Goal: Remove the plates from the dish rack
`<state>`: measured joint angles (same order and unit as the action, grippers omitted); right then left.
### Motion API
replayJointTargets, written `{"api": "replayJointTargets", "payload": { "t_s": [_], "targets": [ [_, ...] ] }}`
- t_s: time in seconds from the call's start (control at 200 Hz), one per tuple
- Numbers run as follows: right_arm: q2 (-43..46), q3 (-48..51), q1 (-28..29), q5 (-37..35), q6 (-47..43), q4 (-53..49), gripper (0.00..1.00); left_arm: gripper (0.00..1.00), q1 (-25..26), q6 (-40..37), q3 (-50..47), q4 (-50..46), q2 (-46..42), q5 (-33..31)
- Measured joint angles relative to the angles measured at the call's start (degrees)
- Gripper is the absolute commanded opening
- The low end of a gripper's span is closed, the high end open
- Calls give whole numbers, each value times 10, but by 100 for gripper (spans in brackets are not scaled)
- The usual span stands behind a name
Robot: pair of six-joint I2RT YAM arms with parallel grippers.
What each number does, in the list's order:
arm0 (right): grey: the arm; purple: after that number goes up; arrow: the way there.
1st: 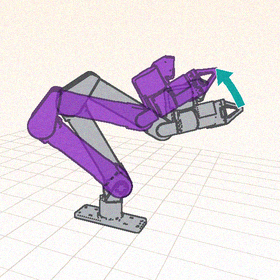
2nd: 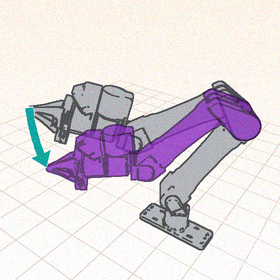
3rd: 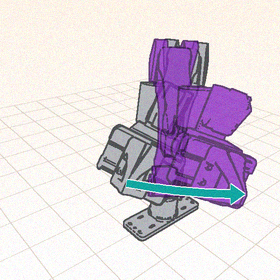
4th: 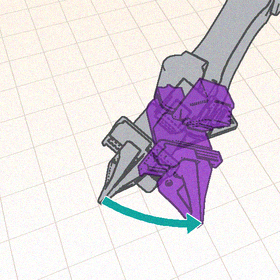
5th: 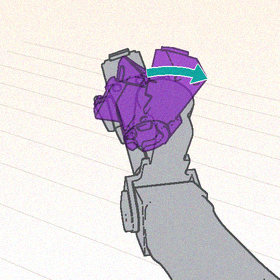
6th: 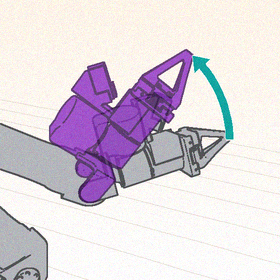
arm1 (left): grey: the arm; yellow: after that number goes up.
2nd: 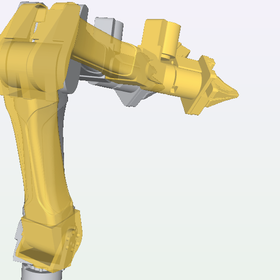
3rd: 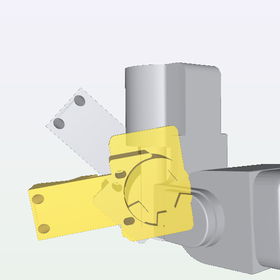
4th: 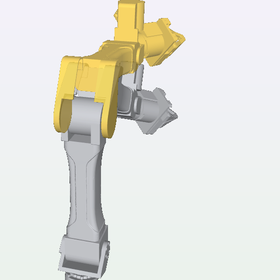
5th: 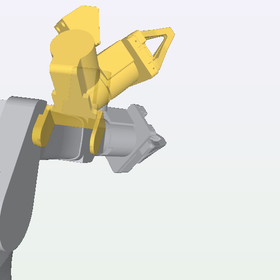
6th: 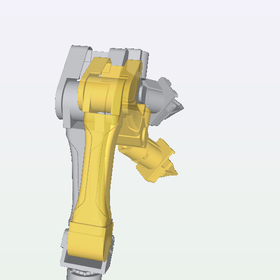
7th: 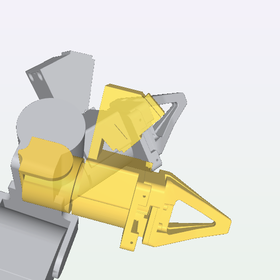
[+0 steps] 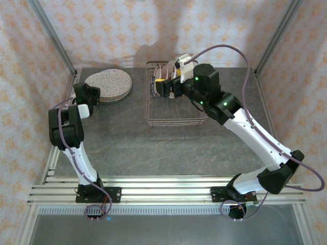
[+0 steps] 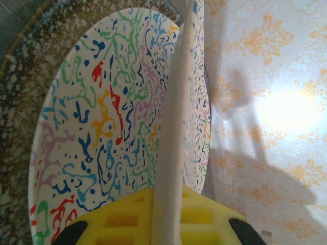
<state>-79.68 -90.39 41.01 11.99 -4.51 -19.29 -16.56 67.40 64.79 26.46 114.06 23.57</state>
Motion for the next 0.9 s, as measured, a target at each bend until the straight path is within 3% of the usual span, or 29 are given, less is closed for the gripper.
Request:
{"api": "replayJointTargets", "payload": {
  "t_s": [0.766,0.901],
  "targets": [
    [-1,-9,0,0,4,-9,99,0,0,0,22,3,23,15],
    [-1,-9,0,0,4,-9,99,6,0,0,27,-1,23,16]
  ]
}}
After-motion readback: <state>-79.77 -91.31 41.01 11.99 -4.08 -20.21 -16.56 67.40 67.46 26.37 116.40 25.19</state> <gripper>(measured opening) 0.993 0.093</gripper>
